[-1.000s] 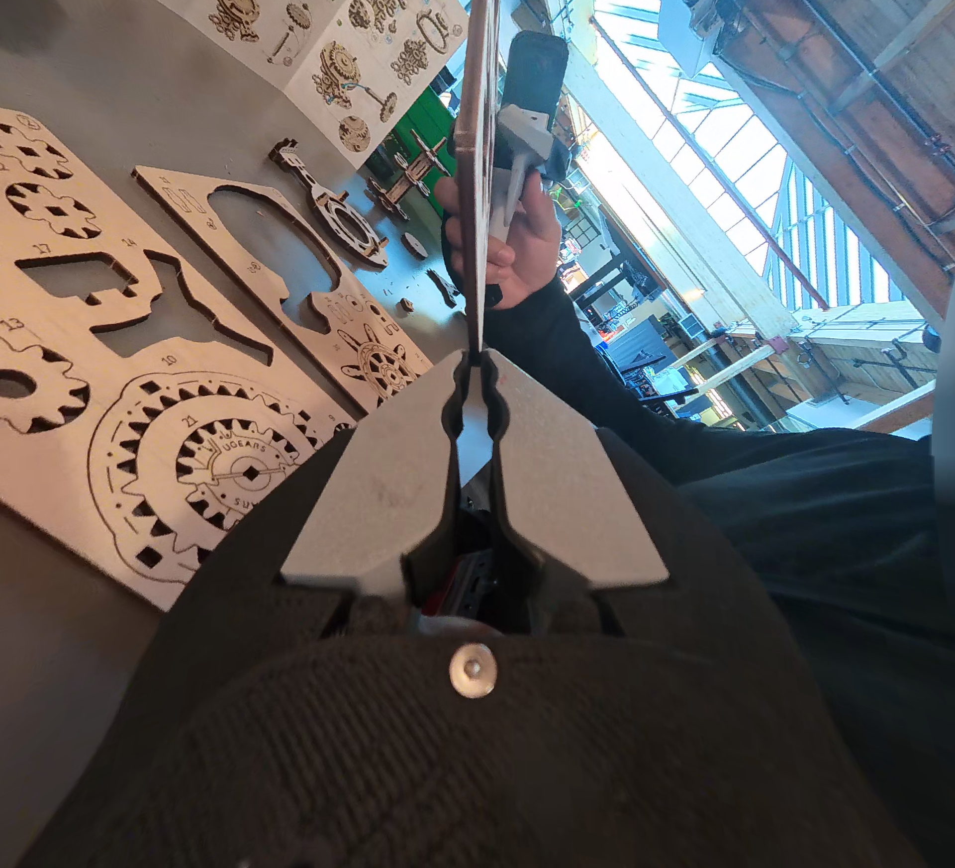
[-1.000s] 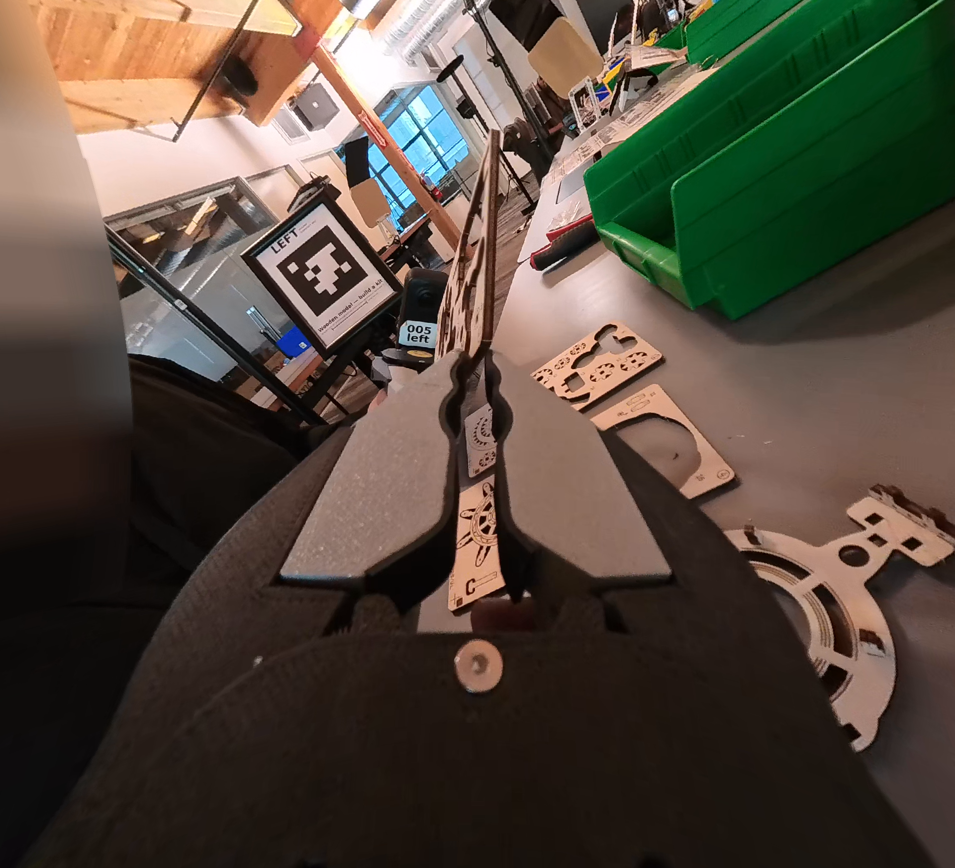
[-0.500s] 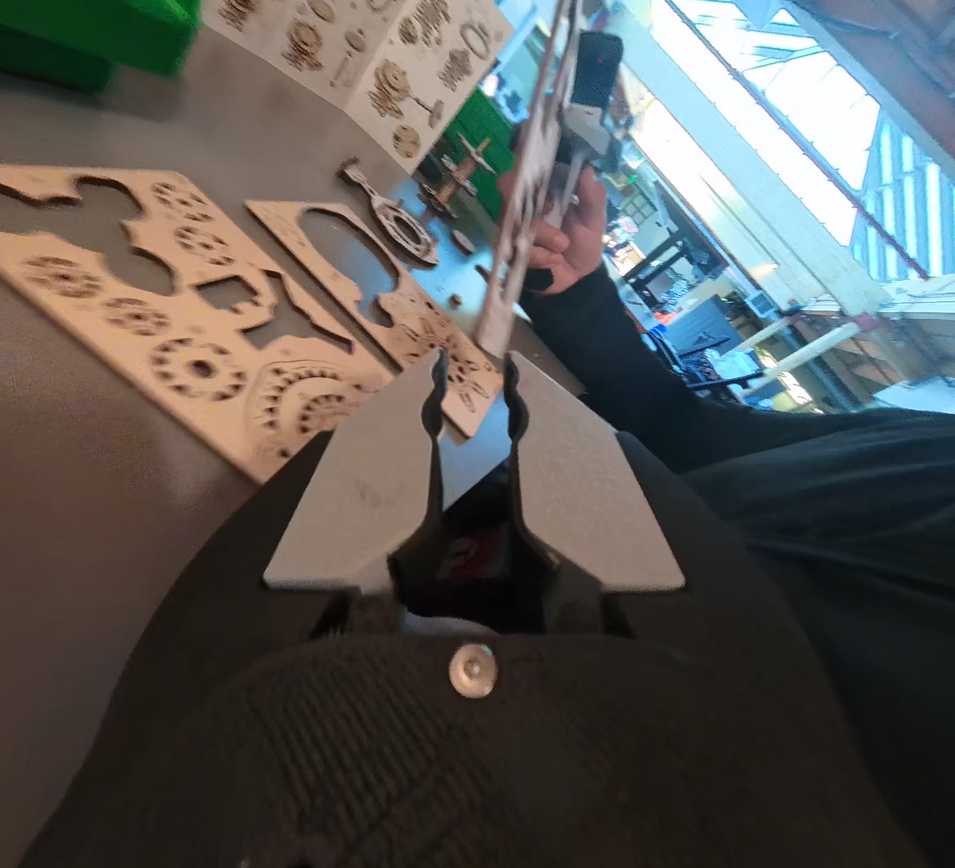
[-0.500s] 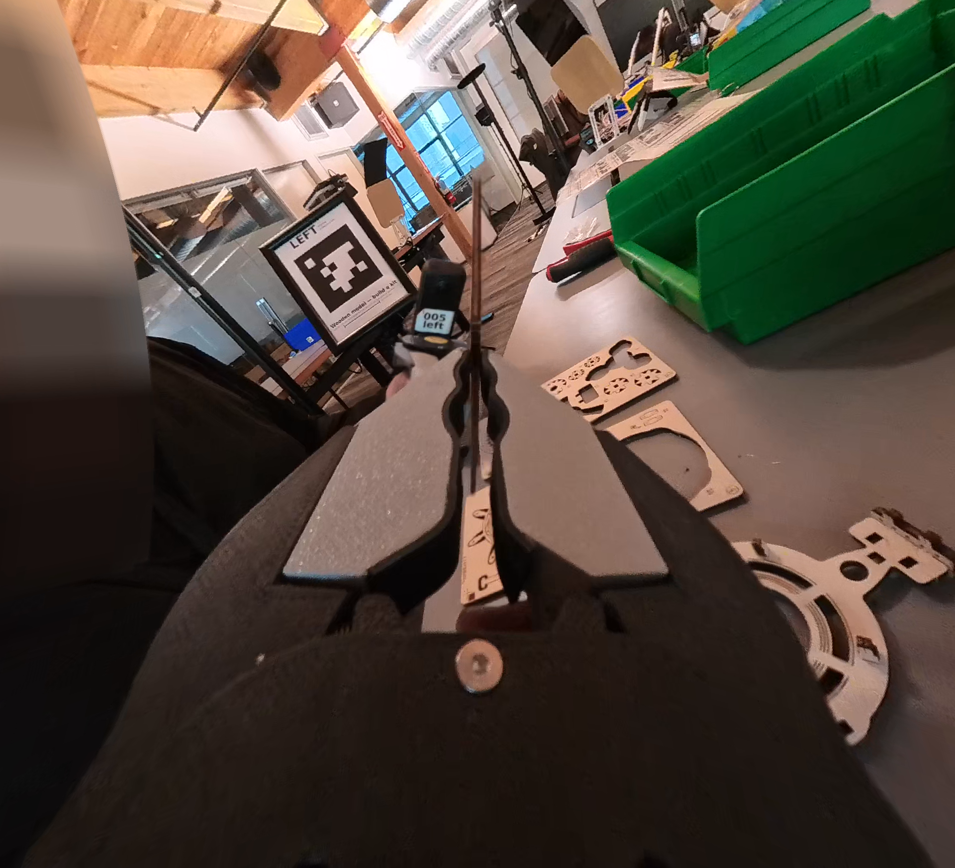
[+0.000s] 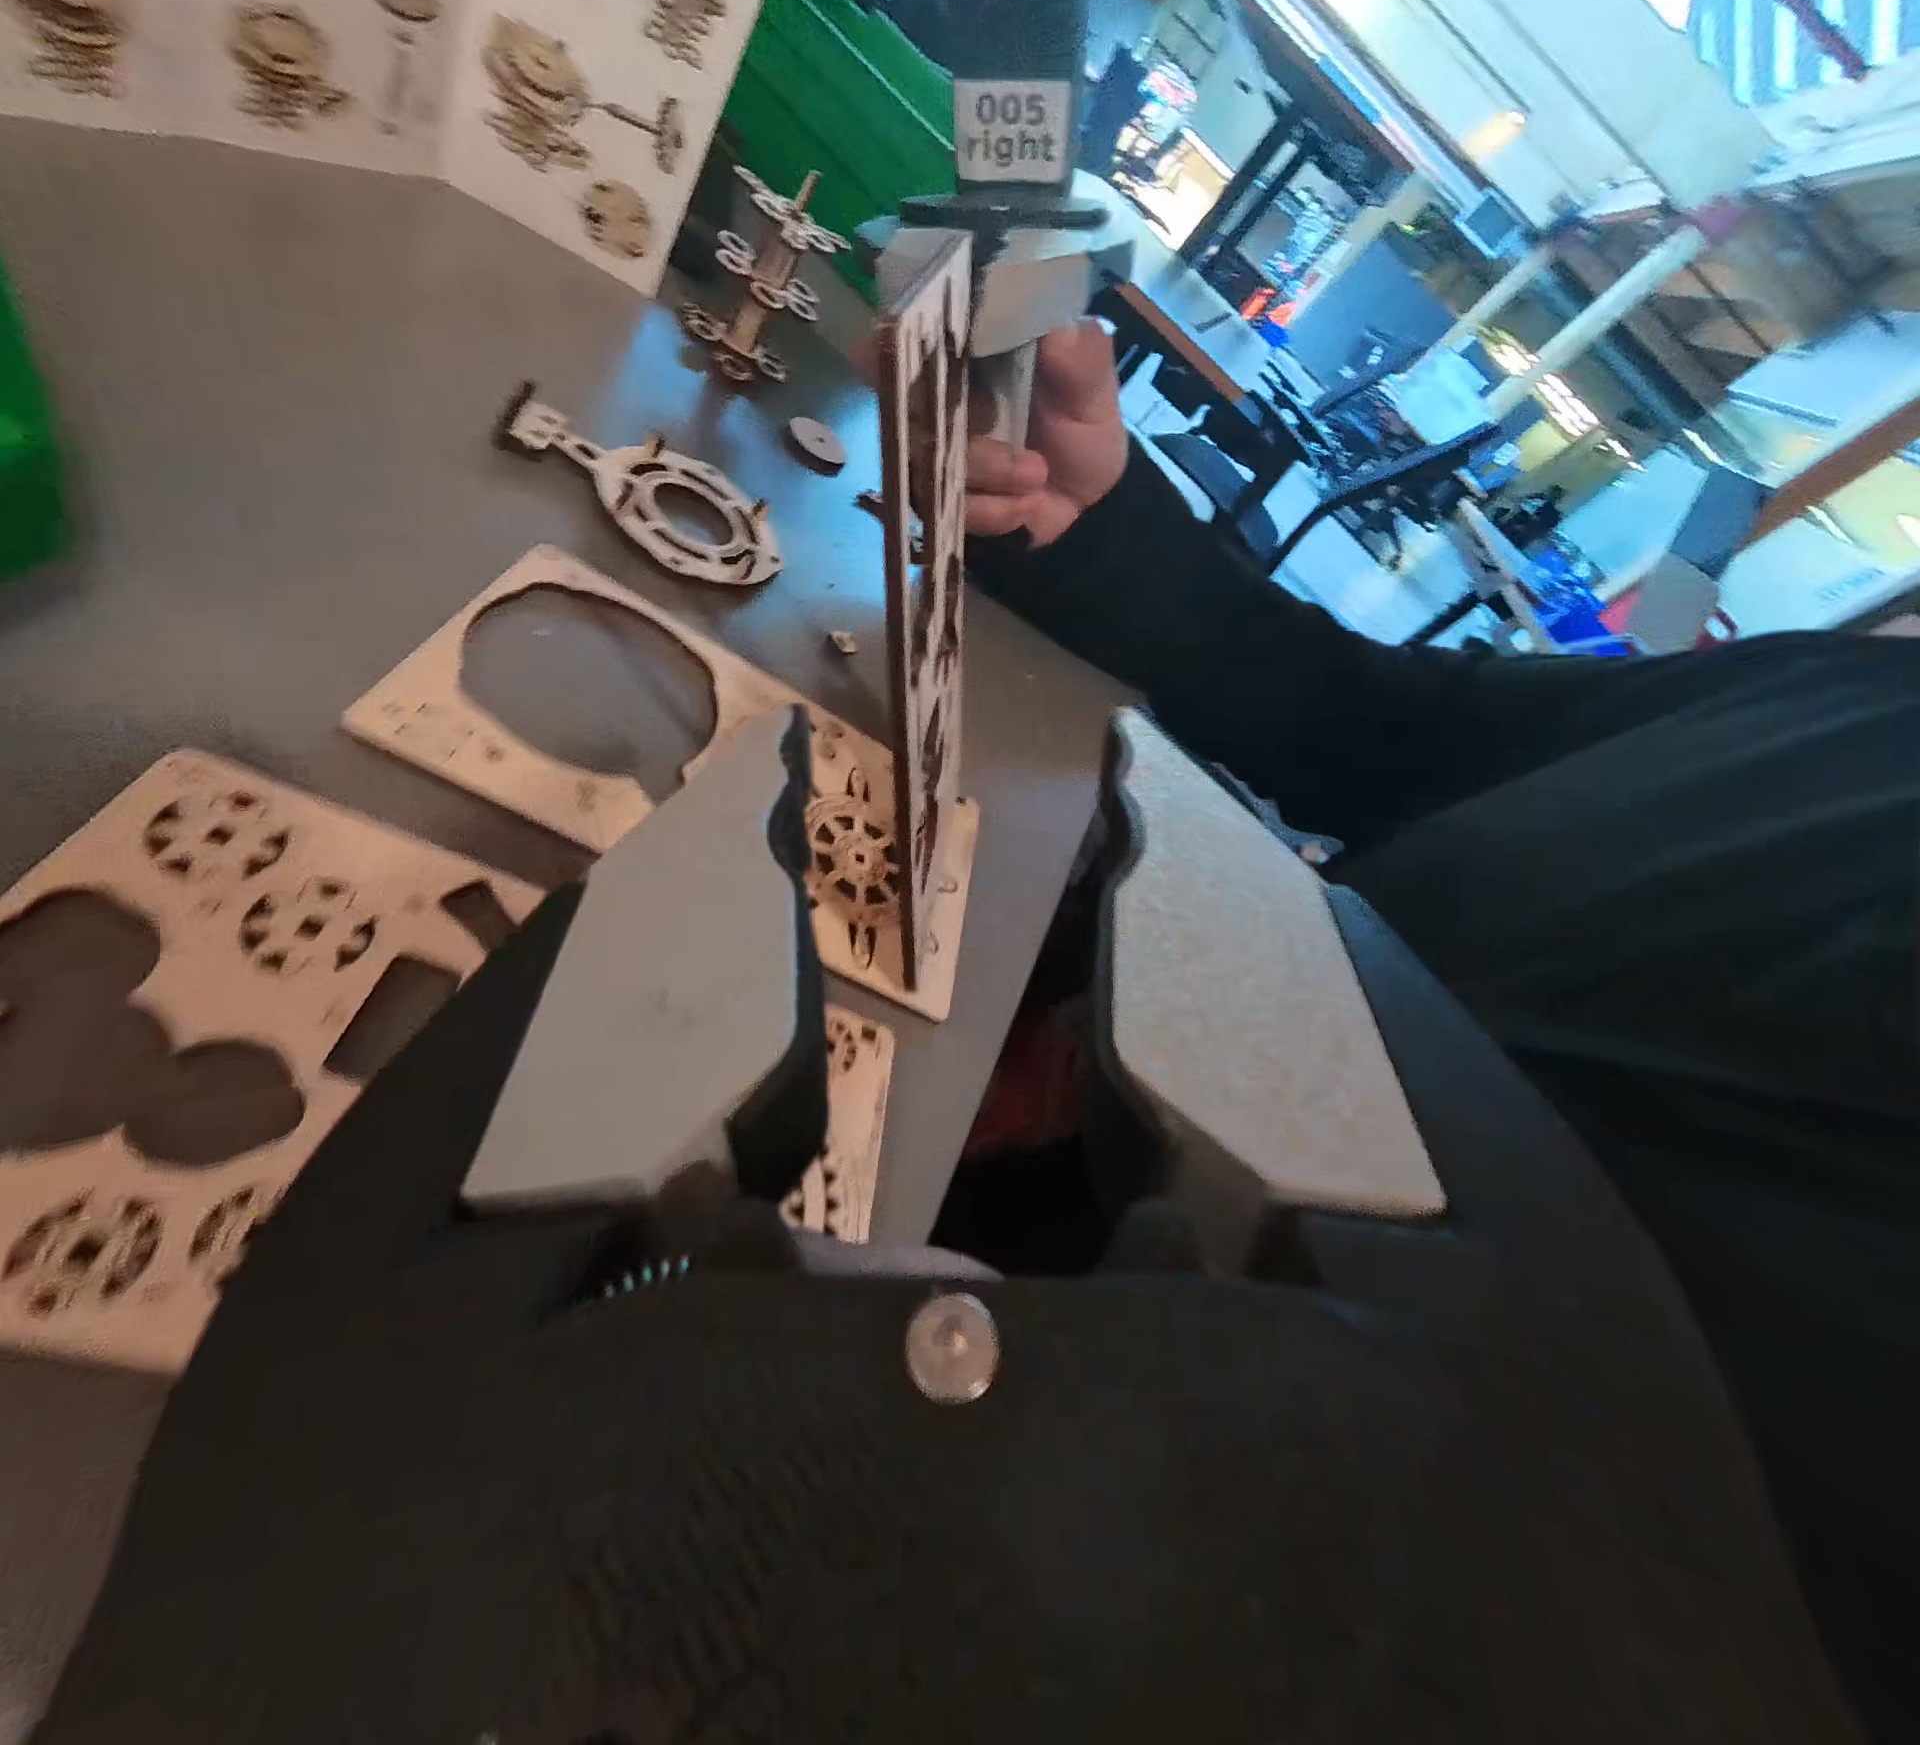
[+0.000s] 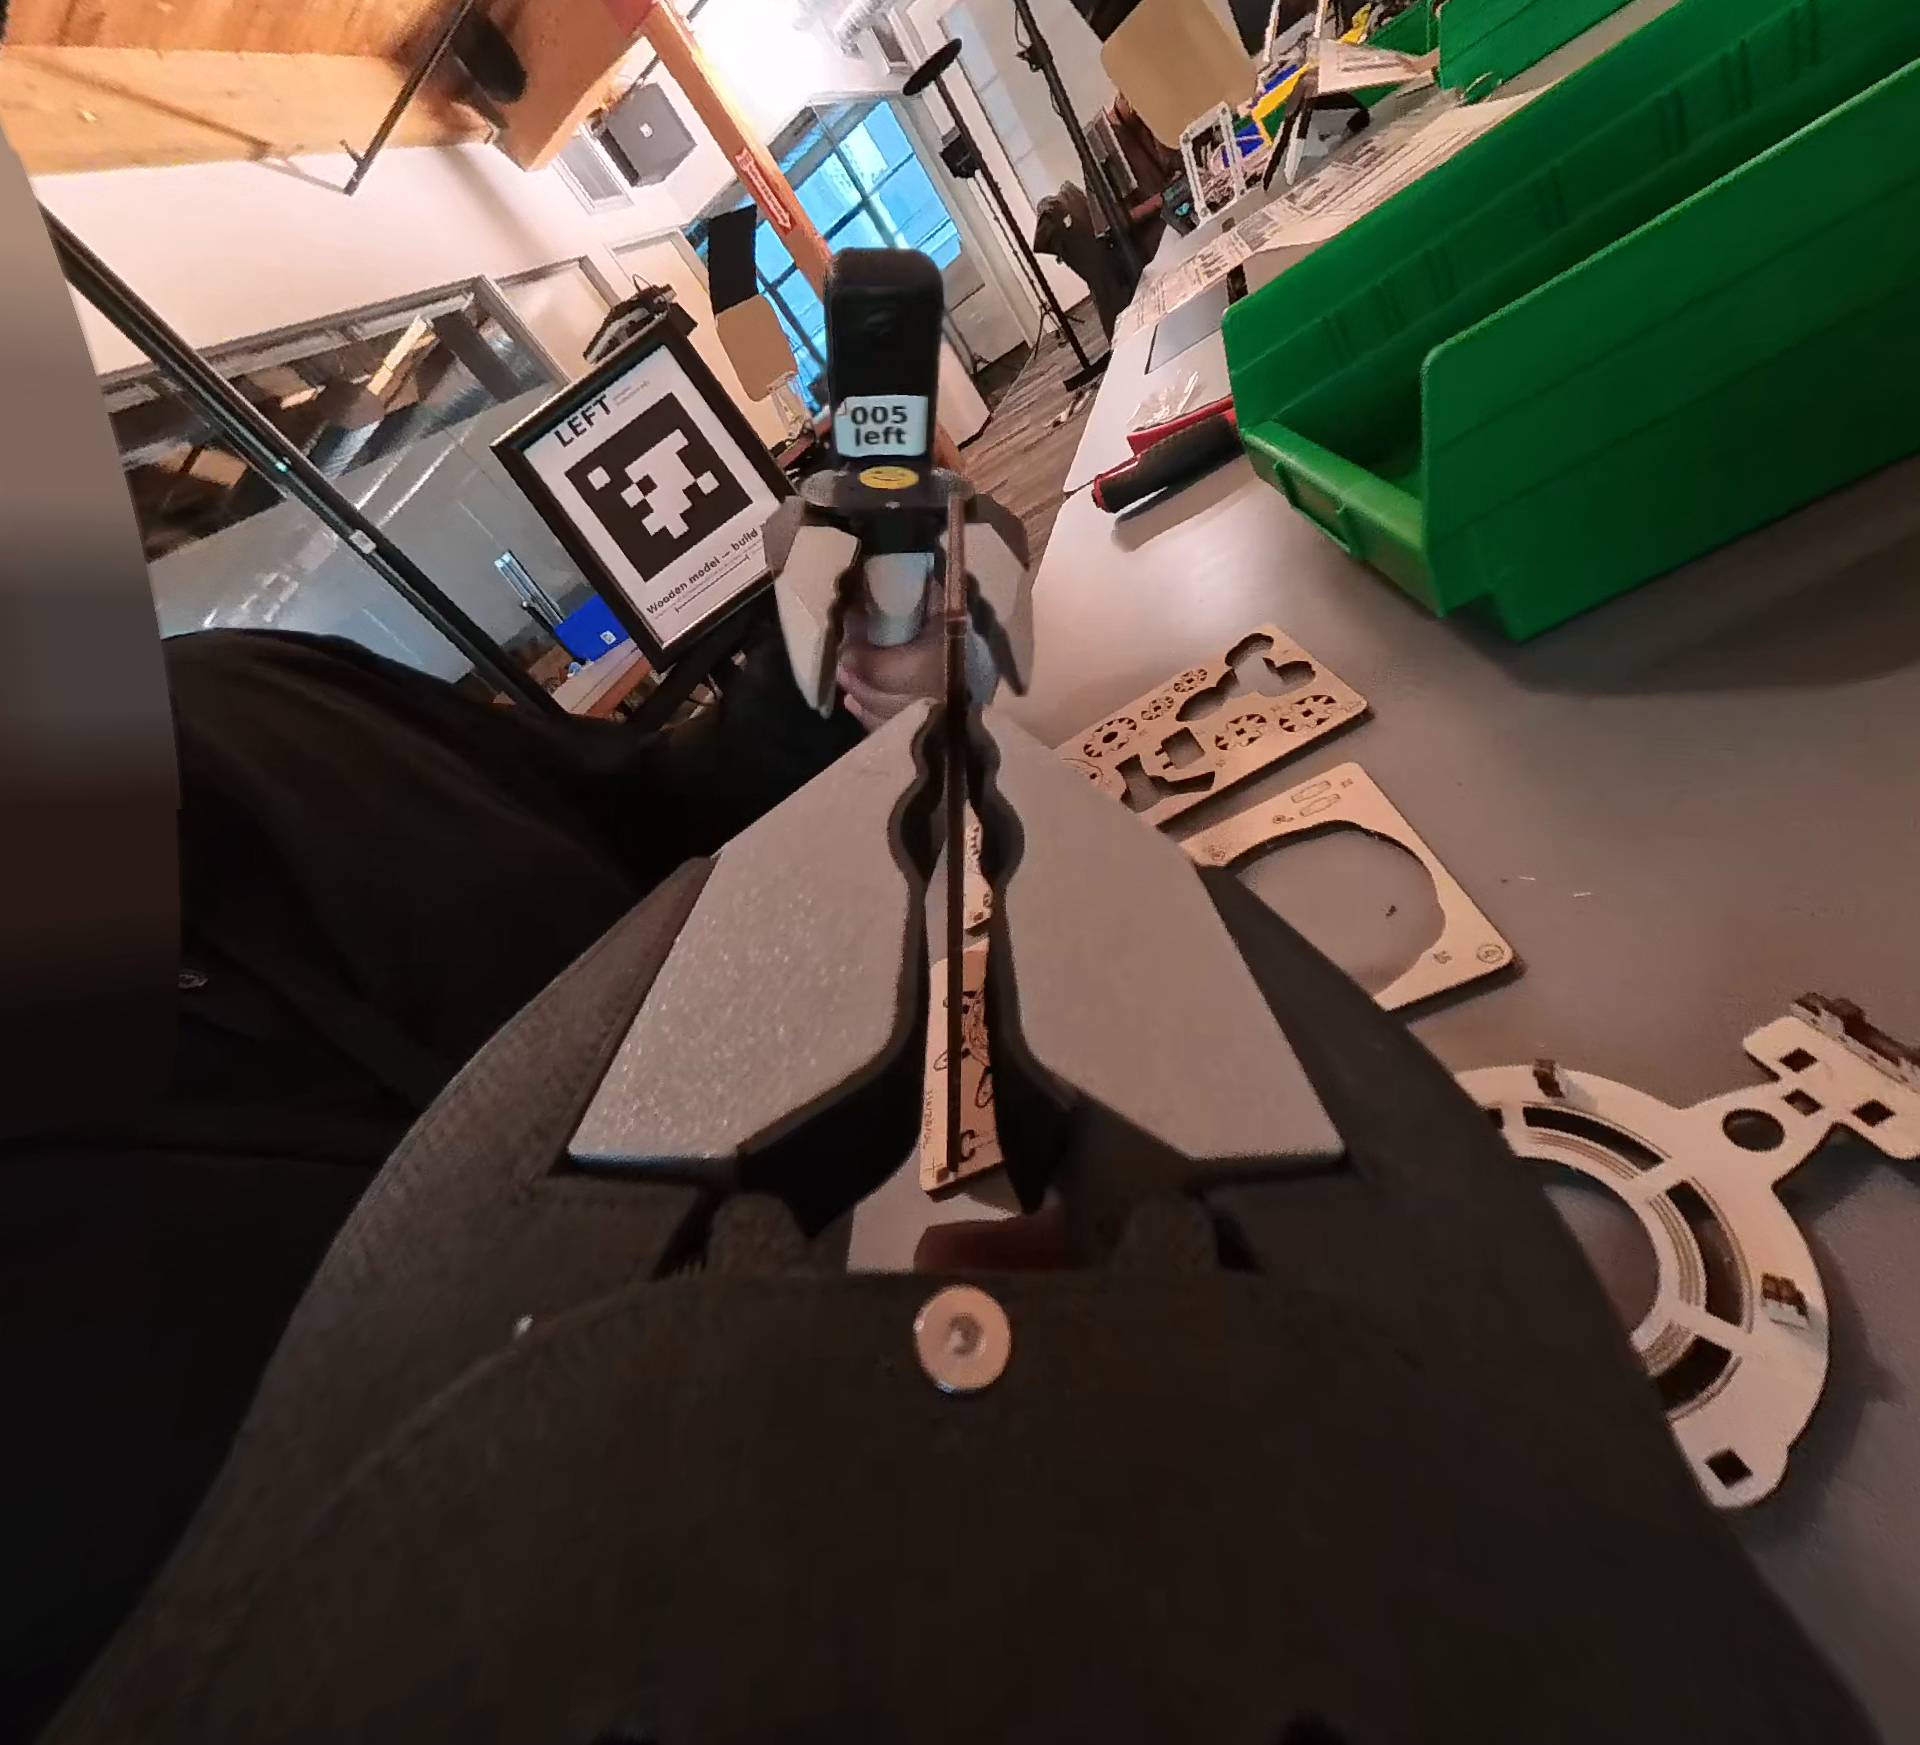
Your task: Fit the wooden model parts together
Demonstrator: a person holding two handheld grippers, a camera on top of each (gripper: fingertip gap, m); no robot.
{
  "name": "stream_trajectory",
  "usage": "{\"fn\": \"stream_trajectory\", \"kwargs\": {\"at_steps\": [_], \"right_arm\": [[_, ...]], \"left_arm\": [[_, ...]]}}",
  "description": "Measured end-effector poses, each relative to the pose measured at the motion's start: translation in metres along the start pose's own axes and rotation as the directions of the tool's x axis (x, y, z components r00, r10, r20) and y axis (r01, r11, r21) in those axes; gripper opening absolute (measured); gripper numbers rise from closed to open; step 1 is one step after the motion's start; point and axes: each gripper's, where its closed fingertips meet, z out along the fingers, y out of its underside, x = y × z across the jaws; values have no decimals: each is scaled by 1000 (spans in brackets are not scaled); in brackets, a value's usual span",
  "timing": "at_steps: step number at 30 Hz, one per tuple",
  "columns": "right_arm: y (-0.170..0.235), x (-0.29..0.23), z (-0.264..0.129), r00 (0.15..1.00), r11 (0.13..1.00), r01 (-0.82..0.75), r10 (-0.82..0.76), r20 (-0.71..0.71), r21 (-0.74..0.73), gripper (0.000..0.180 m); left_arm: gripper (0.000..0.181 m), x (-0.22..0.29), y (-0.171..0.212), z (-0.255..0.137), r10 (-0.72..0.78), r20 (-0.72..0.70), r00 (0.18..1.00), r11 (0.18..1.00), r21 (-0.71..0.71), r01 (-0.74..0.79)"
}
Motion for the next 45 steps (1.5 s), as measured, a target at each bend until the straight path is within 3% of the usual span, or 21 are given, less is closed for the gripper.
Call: {"fn": "stream_trajectory", "kwargs": {"at_steps": [3,7,10,19,23,27,29,31,34,35,37,39,45], "right_arm": [[-3,3,-3,1000,1000,-8,8,-6,19,0],[-5,4,-4,1000,999,-14,14,-11,30,0],[-7,3,-4,1000,999,-15,16,-7,36,0],[-21,14,-17,994,985,-103,105,-5,140,0],[-24,21,-22,990,978,-130,136,-27,165,25],[-13,25,-16,991,990,-103,110,-74,99,29],[-5,24,-9,993,994,-93,97,-73,51,22],[2,23,-3,993,997,-74,74,-87,8,0],[1,22,-1,994,999,-53,54,-92,8,0],[-1,22,-2,994,999,-51,52,-95,20,0],[-5,21,-3,994,998,-47,51,-96,44,0],[-10,16,-5,996,996,-49,55,-73,70,0],[-10,12,1,996,995,-57,62,-61,80,0]], "left_arm": [[29,2,-5,16,6,-55,998,1000,-14,-7],[23,-3,0,30,7,-84,996,998,-60,-12],[0,-7,4,36,16,-101,995,996,-86,-25],[0,-21,-14,45,-14,-131,991,1000,-25,11],[0,-26,-29,42,-58,-155,986,997,45,66],[0,-29,-37,41,-98,-166,981,989,91,114],[0,-32,-39,41,-105,-150,983,987,103,122],[0,-29,-42,41,-112,-161,981,984,116,132],[0,-28,-43,41,-114,-150,982,982,132,134],[6,-28,-40,42,-106,-141,984,984,124,124],[37,-28,-29,47,-90,-121,989,992,78,100],[42,-26,-21,52,-88,-124,988,994,55,96],[2,-8,-16,75,-2,-135,991,1000,31,7]]}}
